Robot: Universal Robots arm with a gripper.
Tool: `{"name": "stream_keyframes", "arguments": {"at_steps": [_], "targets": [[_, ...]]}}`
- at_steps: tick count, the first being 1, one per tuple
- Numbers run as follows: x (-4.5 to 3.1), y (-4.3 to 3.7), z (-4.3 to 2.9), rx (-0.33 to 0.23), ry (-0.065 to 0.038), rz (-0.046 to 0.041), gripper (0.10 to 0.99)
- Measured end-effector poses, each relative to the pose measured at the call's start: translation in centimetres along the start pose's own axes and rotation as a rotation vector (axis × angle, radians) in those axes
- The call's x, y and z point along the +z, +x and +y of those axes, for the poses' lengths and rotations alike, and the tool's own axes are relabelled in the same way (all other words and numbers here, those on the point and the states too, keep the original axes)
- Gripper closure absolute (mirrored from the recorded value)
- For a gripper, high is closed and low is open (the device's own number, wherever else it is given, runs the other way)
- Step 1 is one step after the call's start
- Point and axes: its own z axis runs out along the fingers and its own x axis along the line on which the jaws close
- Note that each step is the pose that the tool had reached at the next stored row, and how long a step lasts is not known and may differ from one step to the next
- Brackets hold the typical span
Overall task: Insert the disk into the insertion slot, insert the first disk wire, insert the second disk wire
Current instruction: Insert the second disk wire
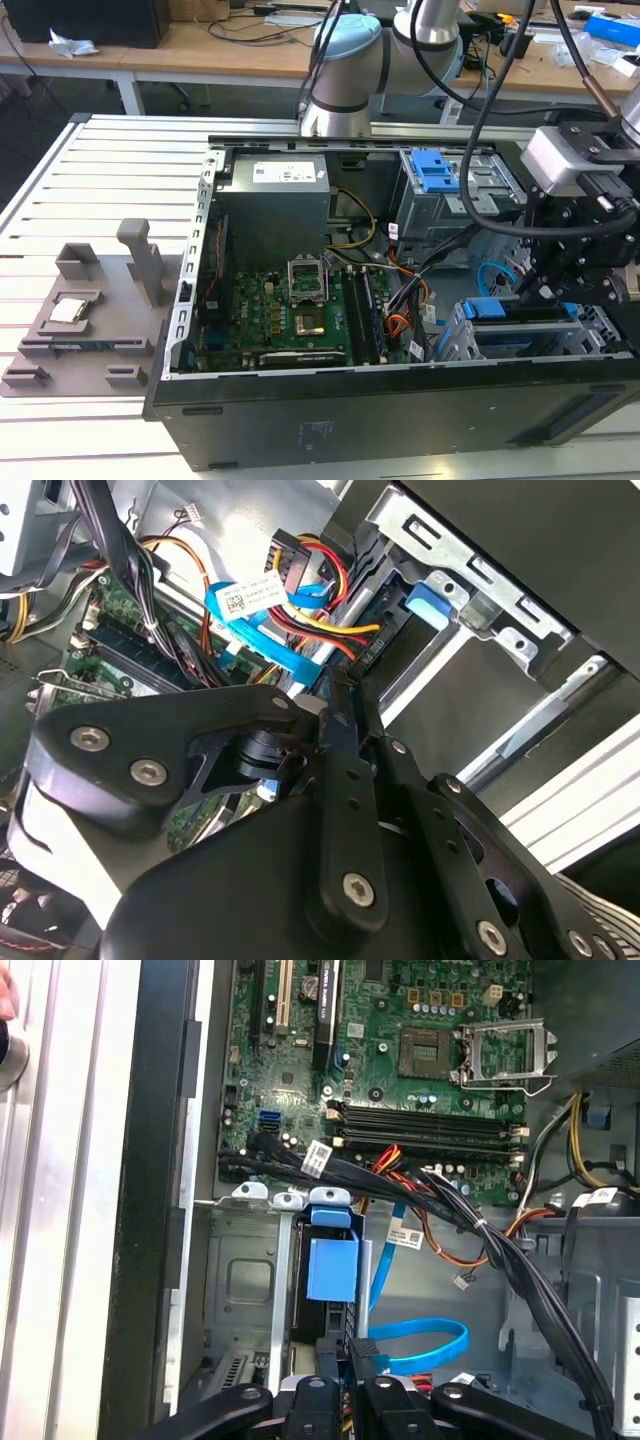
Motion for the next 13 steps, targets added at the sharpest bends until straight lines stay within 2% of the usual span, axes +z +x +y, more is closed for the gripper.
{"name": "stream_keyframes", "arguments": {"at_steps": [6, 13], "targets": [[0.75, 0.03, -0.05, 0.000, 0.000, -0.0006, 0.925], [0.84, 0.03, -0.07, 0.000, 0.000, -0.0014, 0.914]]}}
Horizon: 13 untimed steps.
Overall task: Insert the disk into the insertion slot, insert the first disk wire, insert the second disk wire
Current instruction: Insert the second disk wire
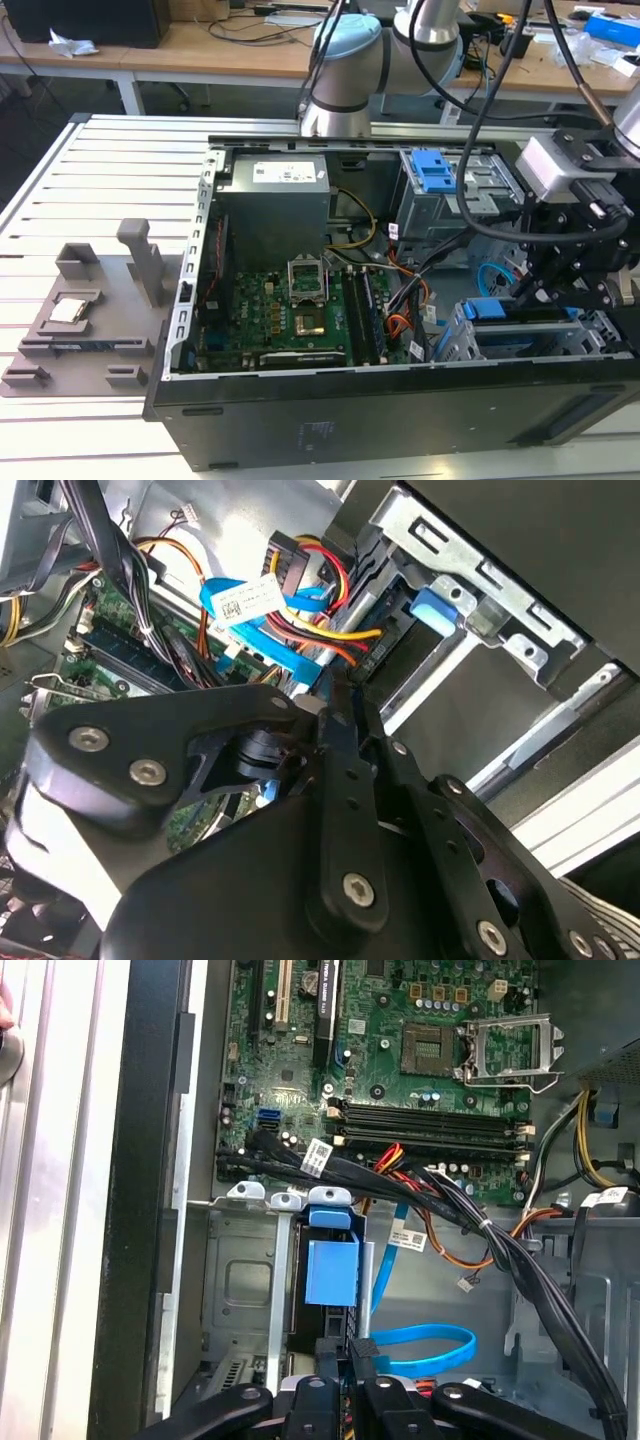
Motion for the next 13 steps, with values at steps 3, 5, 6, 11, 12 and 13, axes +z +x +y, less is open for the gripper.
{"name": "stream_keyframes", "arguments": {"at_steps": [3, 5, 6, 11, 12, 13], "targets": [[-0.06, 0.00, 0.01, 0.000, 0.000, 0.0008, 0.851], [-1.34, -0.07, 0.09, 0.000, 0.000, 0.0010, 0.851], [-1.77, -0.14, 0.11, 0.000, 0.000, 0.0010, 0.851], [-3.67, -0.91, 0.19, 0.000, 0.002, 0.0012, 0.980], [-4.03, -0.95, 0.21, 0.000, 0.002, 0.0015, 0.980], [-4.56, -0.97, 0.24, 0.000, 0.003, 0.0011, 0.980]]}}
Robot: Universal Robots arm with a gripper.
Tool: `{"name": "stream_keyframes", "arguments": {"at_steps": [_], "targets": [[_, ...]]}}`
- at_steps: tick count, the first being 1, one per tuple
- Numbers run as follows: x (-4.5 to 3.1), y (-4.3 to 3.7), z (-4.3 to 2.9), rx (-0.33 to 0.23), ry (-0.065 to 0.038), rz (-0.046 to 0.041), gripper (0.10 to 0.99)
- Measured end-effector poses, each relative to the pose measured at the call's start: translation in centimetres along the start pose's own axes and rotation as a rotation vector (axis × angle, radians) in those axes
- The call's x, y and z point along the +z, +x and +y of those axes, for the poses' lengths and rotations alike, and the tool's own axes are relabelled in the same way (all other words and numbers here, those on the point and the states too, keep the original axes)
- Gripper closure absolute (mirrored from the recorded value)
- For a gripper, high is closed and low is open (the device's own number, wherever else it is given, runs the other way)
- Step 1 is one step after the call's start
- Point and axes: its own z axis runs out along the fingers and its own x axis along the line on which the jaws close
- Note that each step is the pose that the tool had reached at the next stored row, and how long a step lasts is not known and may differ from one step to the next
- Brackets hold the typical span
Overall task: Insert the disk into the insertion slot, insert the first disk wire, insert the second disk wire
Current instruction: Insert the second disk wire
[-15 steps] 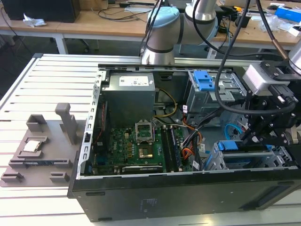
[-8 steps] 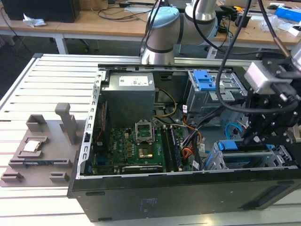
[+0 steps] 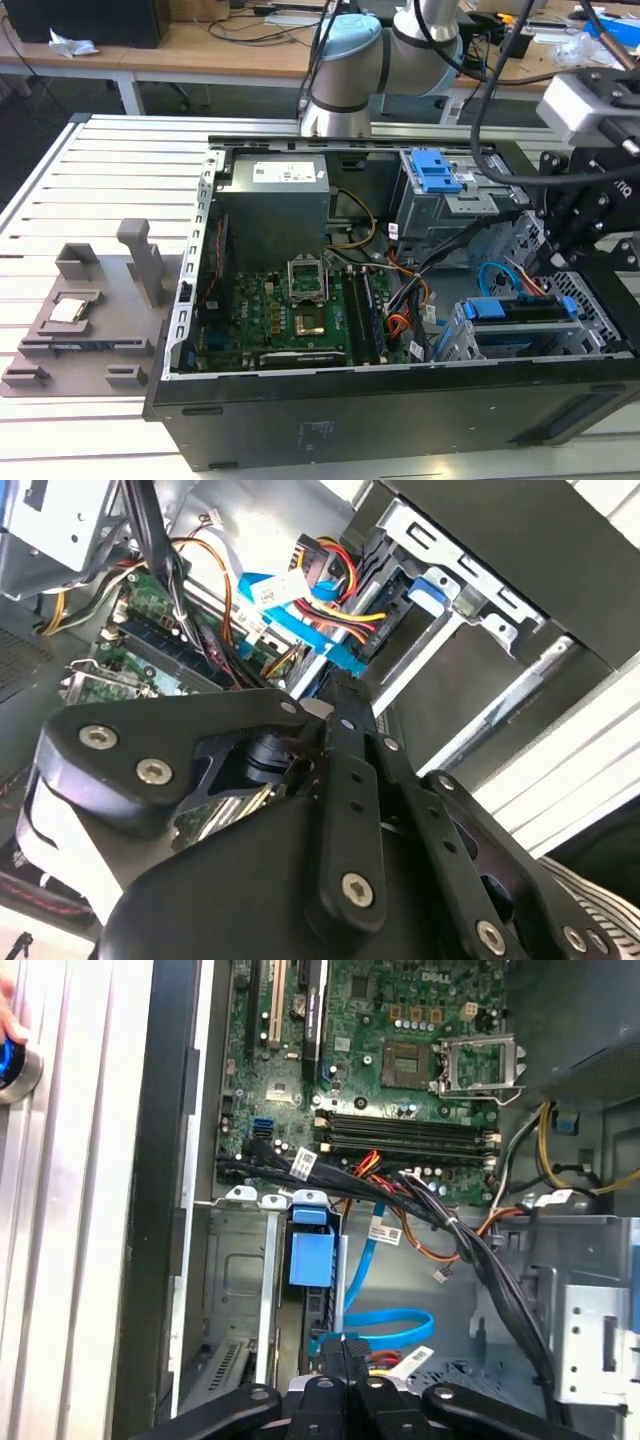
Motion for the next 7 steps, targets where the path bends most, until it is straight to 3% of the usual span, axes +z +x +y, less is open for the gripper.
{"name": "stream_keyframes", "arguments": {"at_steps": [7], "targets": [[-0.36, -0.02, 0.02, 0.000, 0.000, 0.0001, 0.980]]}}
